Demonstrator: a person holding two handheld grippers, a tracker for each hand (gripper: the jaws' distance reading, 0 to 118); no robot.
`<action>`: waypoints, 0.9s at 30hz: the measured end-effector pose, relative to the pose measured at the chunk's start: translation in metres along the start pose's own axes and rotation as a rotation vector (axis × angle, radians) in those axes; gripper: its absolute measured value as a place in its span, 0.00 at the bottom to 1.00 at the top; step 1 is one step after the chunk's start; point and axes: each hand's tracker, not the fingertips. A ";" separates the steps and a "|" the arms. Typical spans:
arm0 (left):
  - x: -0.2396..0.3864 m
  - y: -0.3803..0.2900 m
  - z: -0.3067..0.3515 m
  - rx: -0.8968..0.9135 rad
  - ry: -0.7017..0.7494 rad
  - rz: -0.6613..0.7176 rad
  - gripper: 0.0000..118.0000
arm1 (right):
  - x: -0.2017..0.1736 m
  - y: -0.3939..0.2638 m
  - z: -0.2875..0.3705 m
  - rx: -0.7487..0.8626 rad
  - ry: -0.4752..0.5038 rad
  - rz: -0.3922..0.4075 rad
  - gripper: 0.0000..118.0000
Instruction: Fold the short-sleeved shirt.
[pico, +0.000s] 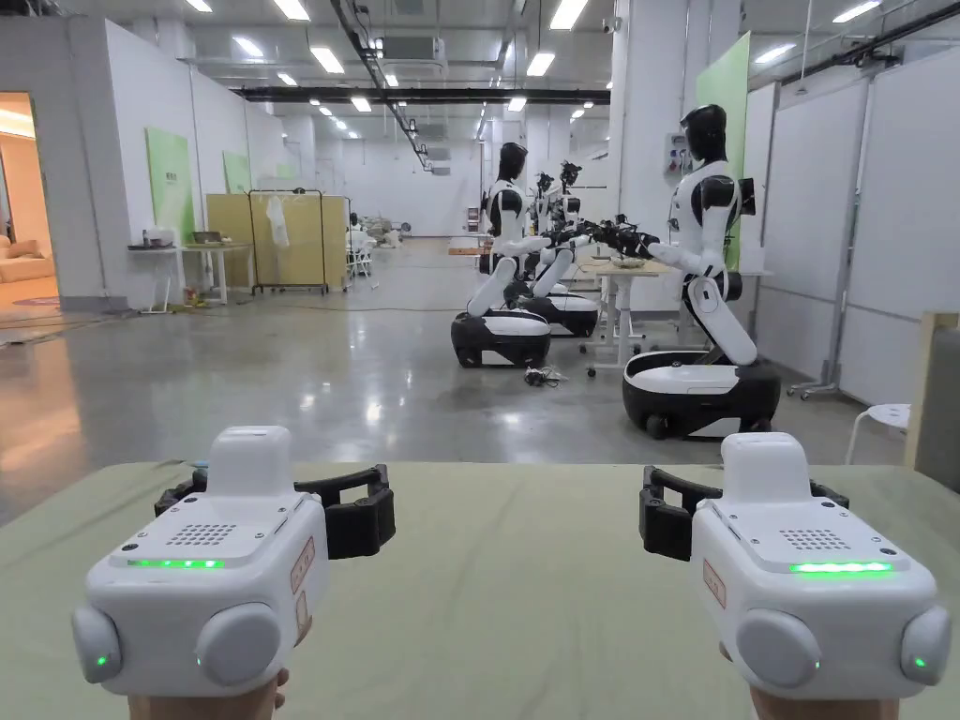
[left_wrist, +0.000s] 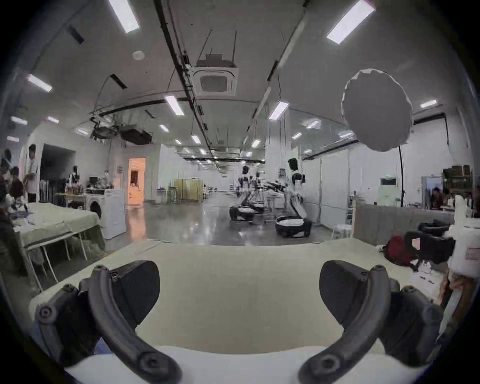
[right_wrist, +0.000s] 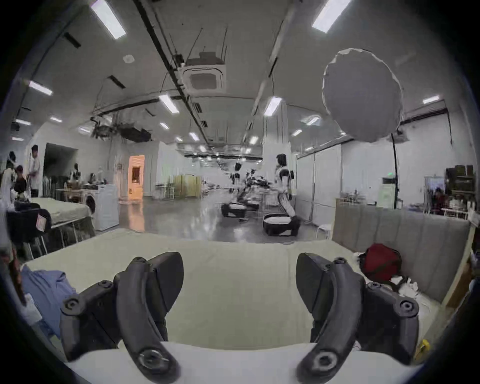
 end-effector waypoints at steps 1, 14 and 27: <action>0.001 0.002 0.000 -0.007 0.013 -0.031 1.00 | -0.001 0.000 -0.001 0.000 -0.009 0.008 0.81; 0.006 0.003 -0.006 -0.013 -0.039 0.033 1.00 | 0.003 0.005 -0.004 0.002 -0.015 0.015 0.81; 0.017 -0.002 -0.013 -0.070 -0.062 -0.063 1.00 | -0.003 0.008 -0.005 0.007 -0.001 0.029 0.81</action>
